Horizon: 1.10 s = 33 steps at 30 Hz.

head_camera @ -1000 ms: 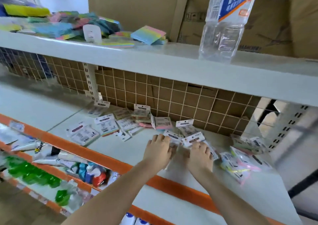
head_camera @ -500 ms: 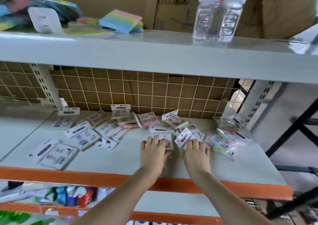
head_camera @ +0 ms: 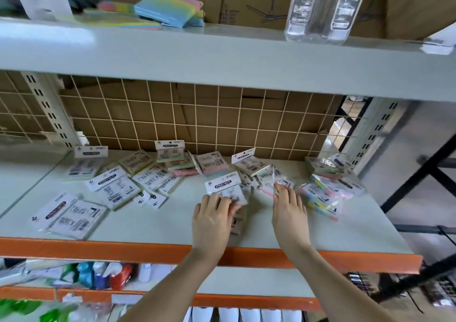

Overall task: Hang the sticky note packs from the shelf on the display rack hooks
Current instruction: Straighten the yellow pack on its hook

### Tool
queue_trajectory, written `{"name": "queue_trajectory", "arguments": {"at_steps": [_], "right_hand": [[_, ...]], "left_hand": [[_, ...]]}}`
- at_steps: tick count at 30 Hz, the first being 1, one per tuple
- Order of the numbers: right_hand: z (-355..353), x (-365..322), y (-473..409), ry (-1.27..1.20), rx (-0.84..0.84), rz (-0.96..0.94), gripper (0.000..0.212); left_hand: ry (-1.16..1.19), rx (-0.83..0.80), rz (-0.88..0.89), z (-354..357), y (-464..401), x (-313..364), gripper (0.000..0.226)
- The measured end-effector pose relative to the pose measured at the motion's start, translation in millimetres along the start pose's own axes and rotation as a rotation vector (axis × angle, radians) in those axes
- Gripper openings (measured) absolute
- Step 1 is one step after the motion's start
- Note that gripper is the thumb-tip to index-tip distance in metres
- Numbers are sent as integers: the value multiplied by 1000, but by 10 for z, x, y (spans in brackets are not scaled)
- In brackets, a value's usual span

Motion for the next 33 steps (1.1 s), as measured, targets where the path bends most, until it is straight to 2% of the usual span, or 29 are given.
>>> {"name": "queue_trajectory", "arguments": {"at_steps": [3, 7, 11, 14, 16, 19, 21, 23, 25, 29, 33], "right_hand": [[-10, 63, -3, -121, -11, 72, 31], [-41, 152, 19, -270, -7, 182, 33], [-176, 352, 46, -497, 87, 420, 17], [-362, 460, 14, -568, 154, 496, 15], [-504, 505, -26, -589, 181, 506, 18], [-647, 596, -77, -630, 169, 563, 31], [-686, 713, -75, -671, 123, 638, 26], [-711, 854, -42, -728, 65, 737, 17], [-787, 968, -15, -742, 4, 768, 17], [-1077, 1134, 37, -702, -111, 628, 19], [-1474, 1533, 240, -829, -92, 671, 29]], "left_hand": [[140, 74, -190, -109, -31, -167, 28], [312, 106, -592, -118, -7, -493, 36], [340, 196, -644, -230, -108, -651, 35], [440, 283, -719, -328, -270, -689, 31], [548, 279, -820, -311, -335, -639, 35], [743, 232, -939, -269, -373, -378, 28], [829, 152, -974, -202, -380, -107, 22], [1053, 60, -1089, -48, -324, 215, 18], [1219, -25, -1197, 98, -243, 559, 16], [1216, -190, -1197, 232, -90, 1241, 19], [1196, -276, -1135, 214, 36, 1851, 14]]}}
Point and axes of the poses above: each hand's wrist, its own y-axis away from the middle knuckle, its own z-axis out of the palm, x = y × z, the point moved 8 cm from there along -y, towards the middle knuckle, and after that the axes turned 10 degrees about x, right-handed, at the moved point
